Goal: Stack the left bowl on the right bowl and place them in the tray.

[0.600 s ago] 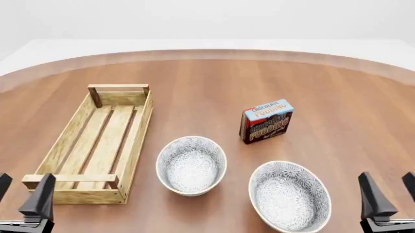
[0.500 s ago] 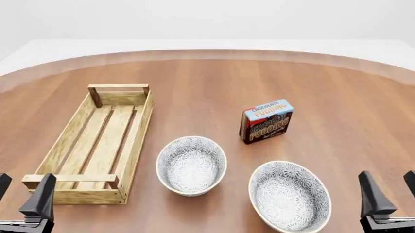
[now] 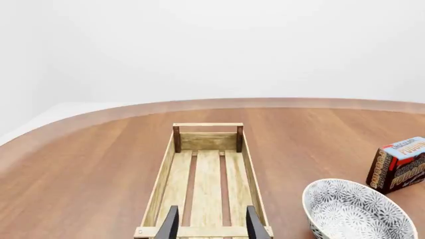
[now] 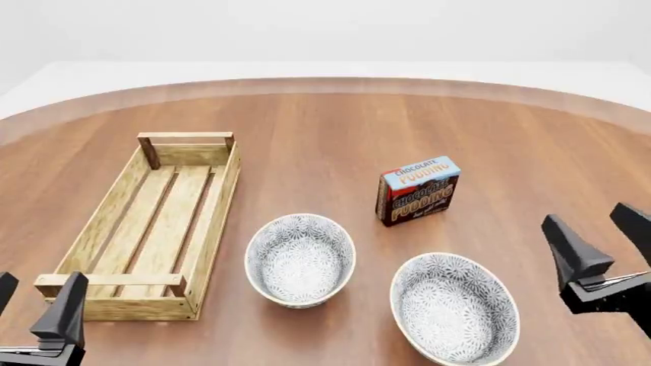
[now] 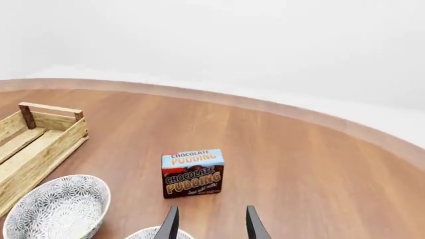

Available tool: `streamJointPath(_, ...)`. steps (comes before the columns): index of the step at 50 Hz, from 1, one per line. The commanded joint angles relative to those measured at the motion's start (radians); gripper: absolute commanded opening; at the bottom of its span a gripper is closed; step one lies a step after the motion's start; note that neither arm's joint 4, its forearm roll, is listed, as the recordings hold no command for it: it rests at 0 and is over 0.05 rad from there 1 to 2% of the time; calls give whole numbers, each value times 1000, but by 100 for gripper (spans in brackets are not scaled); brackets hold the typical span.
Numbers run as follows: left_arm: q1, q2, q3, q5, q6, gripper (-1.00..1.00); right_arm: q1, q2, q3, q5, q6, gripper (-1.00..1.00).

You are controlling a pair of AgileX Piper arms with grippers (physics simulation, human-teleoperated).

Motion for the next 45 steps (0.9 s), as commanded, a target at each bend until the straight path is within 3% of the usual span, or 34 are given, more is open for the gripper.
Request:
streamJointPath(1,0,0,0,0,0,100,172,351,-300,89,-23,100)
streamJointPath(7,0,0,0,0,0,100,254,531,-467,181,-39,100)
streamJointPath(14,0,0,0,0,0,100,292,675,-597,246,-90,100)
streamJointPath(22,0,0,0,0,0,100,361,843,-703,282,-108,100)
streamJointPath(34,0,0,0,0,0,100,437,1100,-829,332,-76,100)
streamJointPath(45,0,0,0,0,0,100,464,1190,-858,315,-31,100)
